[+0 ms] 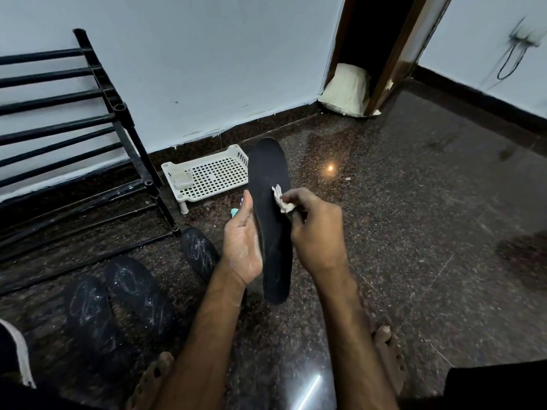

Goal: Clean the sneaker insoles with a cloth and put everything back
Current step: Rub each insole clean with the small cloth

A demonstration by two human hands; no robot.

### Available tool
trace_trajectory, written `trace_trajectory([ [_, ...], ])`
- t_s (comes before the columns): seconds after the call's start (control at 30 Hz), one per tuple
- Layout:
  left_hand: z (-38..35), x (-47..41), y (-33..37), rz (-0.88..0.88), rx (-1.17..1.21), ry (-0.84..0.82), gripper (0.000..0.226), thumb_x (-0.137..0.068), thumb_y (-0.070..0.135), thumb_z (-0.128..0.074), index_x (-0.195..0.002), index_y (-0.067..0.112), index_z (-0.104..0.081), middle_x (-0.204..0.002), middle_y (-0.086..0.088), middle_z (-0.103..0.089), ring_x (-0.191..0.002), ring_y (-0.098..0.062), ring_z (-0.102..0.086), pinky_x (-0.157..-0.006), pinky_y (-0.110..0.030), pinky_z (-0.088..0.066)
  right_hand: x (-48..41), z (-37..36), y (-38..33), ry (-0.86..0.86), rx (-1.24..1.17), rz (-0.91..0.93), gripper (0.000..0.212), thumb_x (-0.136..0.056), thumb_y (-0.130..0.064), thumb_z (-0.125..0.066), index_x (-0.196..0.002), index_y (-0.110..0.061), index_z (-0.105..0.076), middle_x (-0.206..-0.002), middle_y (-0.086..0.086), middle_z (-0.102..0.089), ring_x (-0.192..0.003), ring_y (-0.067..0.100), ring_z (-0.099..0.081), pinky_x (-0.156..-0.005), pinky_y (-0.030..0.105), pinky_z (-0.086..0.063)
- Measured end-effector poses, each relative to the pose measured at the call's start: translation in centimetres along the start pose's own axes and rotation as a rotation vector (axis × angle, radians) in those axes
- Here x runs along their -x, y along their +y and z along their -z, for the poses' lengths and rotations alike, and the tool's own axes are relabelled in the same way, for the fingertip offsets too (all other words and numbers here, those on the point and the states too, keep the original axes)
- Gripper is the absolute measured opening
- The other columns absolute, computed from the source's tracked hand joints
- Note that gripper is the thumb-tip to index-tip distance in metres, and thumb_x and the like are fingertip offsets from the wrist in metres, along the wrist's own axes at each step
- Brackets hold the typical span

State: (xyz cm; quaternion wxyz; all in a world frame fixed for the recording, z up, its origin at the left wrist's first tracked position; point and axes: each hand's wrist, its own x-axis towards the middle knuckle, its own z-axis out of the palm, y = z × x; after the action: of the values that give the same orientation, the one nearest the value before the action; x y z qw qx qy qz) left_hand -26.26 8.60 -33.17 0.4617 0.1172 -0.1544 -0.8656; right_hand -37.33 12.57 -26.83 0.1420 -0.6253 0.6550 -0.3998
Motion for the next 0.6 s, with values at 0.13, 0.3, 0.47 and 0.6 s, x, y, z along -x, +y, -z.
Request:
trace_trajectory([
  [0.13, 0.7, 0.3, 0.7, 0.006, -0.001, 0.003, 0.074, -0.103, 0.057, -0.029, -0.154, 0.003, -0.026, -0.160, -0.021, -0.025, -0.148, -0.034, -0.026, -0.119, -0.052, -0.023, 0.6, 1.3, 0.6, -0.408, -0.216, -0.063, 0.020, -0.084, 0.005, -0.066, -0.093, -0.011, -0.074, -0.087, -0.002, -0.075, -0.080, 0.006, -0.069, -0.077, 0.025, -0.055],
  [0.3, 0.8, 0.3, 1.3, -0.008, -0.019, -0.005, 0.074, -0.104, 0.057, -0.027, -0.155, 0.003, -0.024, -0.161, -0.021, -0.022, -0.149, -0.034, -0.022, -0.124, -0.051, -0.009, 0.5, 4.1, 1.8, -0.481, -0.580, -0.224, 0.024, -0.086, 0.012, -0.062, -0.102, -0.004, -0.069, -0.095, 0.014, -0.072, -0.081, 0.021, -0.066, -0.074, 0.033, -0.054],
  [0.47, 0.4, 0.6, 1.0, -0.009, 0.009, -0.019, 0.067, -0.104, 0.053, -0.030, -0.131, 0.001, -0.061, -0.132, -0.020, -0.062, -0.121, -0.031, -0.061, -0.110, -0.044, -0.038, -0.6, 3.0, 1.4, -0.020, -0.337, -0.129, 0.021, -0.087, -0.001, -0.067, -0.097, -0.019, -0.071, -0.099, -0.008, -0.073, -0.095, 0.003, -0.069, -0.087, 0.032, -0.058],
  [0.6, -0.2, 0.4, 0.9, -0.005, -0.007, -0.023, 0.073, -0.103, 0.056, -0.026, -0.147, 0.000, -0.041, -0.154, -0.021, -0.038, -0.142, -0.033, -0.039, -0.116, -0.049, -0.031, 0.6, 1.5, 0.0, -0.308, -0.239, -0.056, 0.016, -0.086, 0.000, -0.070, -0.094, -0.014, -0.073, -0.095, -0.002, -0.075, -0.088, 0.006, -0.071, -0.084, 0.035, -0.059],
])
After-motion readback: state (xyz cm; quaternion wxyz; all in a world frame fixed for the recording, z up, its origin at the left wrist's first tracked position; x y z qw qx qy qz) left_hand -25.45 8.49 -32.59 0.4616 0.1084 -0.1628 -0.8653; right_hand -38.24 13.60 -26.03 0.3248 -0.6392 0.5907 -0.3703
